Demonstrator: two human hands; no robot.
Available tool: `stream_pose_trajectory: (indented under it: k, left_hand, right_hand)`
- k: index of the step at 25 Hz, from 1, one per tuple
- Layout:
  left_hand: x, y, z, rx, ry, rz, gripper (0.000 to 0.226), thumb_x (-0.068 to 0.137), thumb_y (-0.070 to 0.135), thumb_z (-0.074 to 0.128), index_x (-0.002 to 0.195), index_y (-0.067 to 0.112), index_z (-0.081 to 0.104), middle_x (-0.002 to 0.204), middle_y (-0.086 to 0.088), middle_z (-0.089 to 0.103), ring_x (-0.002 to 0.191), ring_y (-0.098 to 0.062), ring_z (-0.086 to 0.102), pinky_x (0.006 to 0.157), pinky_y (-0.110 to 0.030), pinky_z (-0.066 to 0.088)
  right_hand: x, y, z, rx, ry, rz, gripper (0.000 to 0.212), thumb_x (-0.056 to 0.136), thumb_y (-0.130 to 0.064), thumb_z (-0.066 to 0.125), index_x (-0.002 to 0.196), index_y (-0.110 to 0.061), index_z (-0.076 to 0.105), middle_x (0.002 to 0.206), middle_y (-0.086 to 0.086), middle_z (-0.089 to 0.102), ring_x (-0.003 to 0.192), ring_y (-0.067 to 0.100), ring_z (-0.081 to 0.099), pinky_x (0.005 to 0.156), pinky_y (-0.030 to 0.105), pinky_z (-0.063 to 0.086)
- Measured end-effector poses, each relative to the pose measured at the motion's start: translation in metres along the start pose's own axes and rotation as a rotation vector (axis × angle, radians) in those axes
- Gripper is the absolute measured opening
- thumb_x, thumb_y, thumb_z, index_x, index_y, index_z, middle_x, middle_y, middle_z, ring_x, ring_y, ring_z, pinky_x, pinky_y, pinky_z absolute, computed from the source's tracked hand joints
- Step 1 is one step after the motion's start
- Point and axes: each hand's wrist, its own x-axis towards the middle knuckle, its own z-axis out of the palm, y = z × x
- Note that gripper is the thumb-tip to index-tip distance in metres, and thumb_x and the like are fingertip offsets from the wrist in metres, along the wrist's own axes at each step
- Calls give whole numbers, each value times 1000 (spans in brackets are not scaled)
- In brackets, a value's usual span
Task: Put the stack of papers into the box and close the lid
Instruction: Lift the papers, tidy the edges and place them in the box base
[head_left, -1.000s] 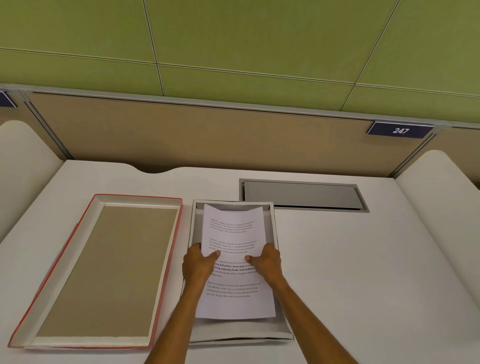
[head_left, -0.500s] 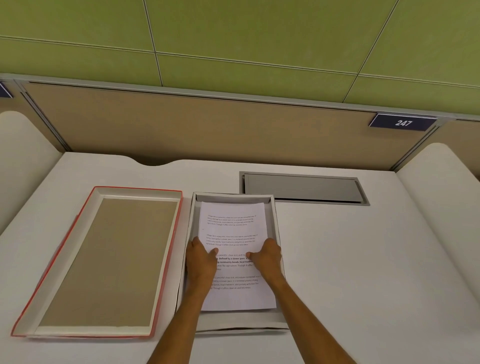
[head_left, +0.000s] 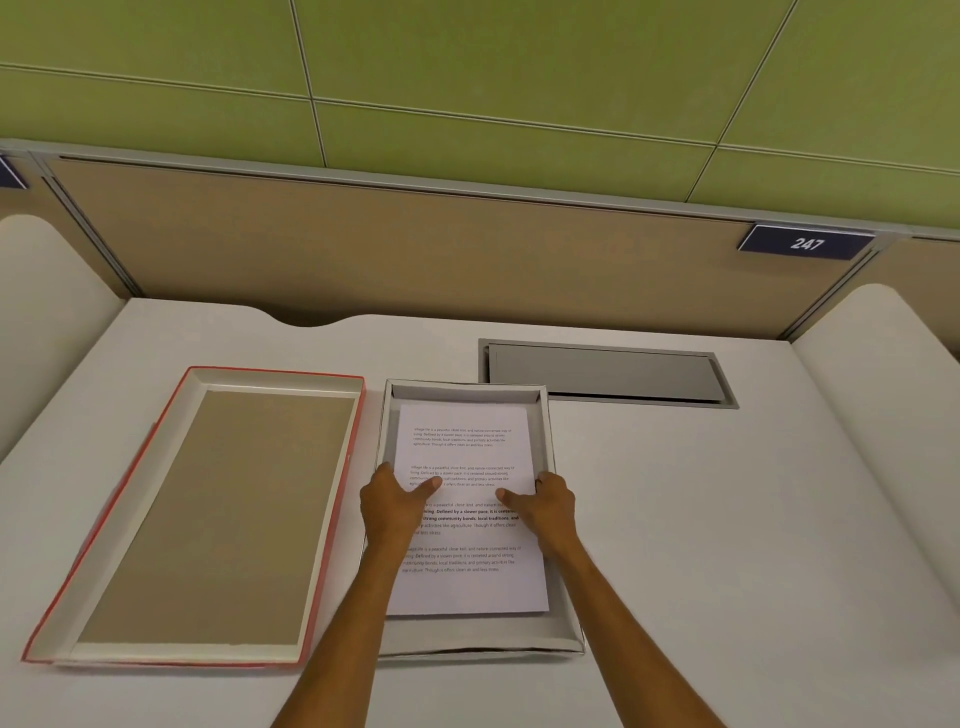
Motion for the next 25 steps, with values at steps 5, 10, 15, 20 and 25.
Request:
stream_pose_trajectory:
  k: [5, 10, 15, 20, 25]
  left_hand:
    - [-3, 4, 3, -13, 23, -48, 68, 73, 41, 82, 124, 4, 55, 125, -17, 66, 109, -36, 66, 86, -44, 56]
    - [-11, 11, -1, -16, 2, -60, 64, 78, 37, 78, 126, 2, 53, 127, -19, 64, 112, -39, 64, 89, -46, 55]
    - [-48, 27, -10, 30, 62, 132, 57, 82, 25, 76, 130, 6, 50, 132, -15, 63, 117, -34, 63, 90, -46, 56]
    - [-100, 22, -28, -660, -339, -442, 61, 66, 25, 85, 116, -3, 64, 102, -18, 74, 89, -31, 73, 80, -42, 62]
    - [-129, 5, -24, -1043, -581, -957, 48, 76, 4, 79, 117, -1, 54, 124, -32, 53, 108, -52, 61, 89, -60, 54]
  right_hand:
    - [-3, 0, 1, 28, 9, -3, 54, 75, -28, 83, 115, -3, 56, 121, 13, 65, 104, 30, 67, 91, 41, 57]
    - [-4, -2, 0, 44, 3, 12, 48, 80, -31, 78, 113, -6, 55, 121, 12, 65, 103, 29, 67, 89, 39, 56]
    - [-8, -13, -2, -154, 102, -173, 40, 85, -33, 72, 112, -6, 58, 114, 9, 68, 95, 24, 68, 56, 11, 46]
    - [31, -63, -17, -266, -33, -422, 53, 82, -36, 75, 126, -8, 61, 124, 8, 67, 110, 22, 64, 92, 29, 50]
    - [73, -100, -14, -495, -283, -507, 61, 82, -34, 76, 134, -12, 54, 137, 7, 58, 125, 24, 55, 104, 36, 43]
